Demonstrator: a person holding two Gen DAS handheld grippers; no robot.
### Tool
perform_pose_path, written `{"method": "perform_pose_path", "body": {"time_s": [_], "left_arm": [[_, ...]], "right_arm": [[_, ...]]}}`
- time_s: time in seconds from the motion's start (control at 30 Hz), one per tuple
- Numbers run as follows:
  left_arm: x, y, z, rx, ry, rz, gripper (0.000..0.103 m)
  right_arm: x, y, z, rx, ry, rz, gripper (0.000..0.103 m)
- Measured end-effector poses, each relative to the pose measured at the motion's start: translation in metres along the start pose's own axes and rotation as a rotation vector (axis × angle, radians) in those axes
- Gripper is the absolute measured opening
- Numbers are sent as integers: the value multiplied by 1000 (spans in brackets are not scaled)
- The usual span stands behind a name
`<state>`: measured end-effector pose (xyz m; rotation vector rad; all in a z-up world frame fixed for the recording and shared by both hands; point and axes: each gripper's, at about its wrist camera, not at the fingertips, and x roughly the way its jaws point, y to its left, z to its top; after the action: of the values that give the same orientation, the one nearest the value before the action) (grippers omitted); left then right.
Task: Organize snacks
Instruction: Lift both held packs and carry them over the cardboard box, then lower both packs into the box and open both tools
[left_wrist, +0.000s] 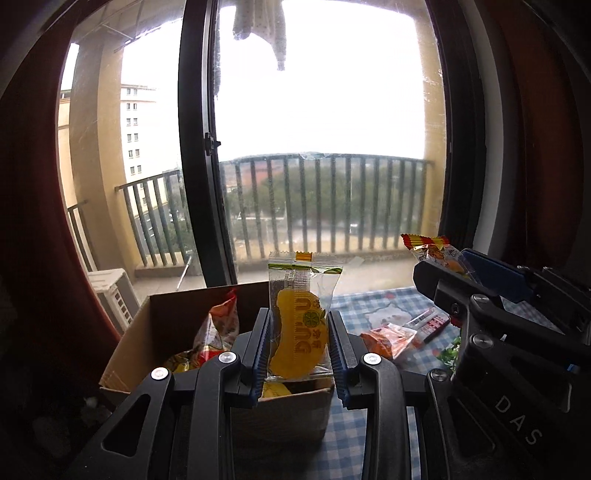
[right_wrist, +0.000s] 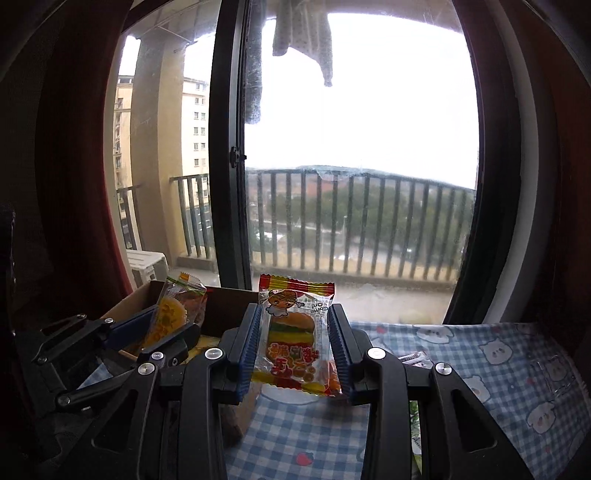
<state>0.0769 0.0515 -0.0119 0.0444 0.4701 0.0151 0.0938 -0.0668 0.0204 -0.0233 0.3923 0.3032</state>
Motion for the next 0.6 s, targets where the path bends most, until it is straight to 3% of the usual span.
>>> {"method": "perform_pose_path", "body": {"time_s": [0.17,0.43,0.53,0.6], "left_arm": [[27,32,-2,-10,28,49,29],[72,92,-16,-110,106,110,35],[80,104,-24,-127,133,135,46],[81,109,-27,-133,141,154,73]], "right_arm": [[39,35,6,-8,32,76,40],[98,84,6,-37,104,155,40],[115,100,3,-52,133,183,40],[123,106,0,-57,148,196,40]]}}
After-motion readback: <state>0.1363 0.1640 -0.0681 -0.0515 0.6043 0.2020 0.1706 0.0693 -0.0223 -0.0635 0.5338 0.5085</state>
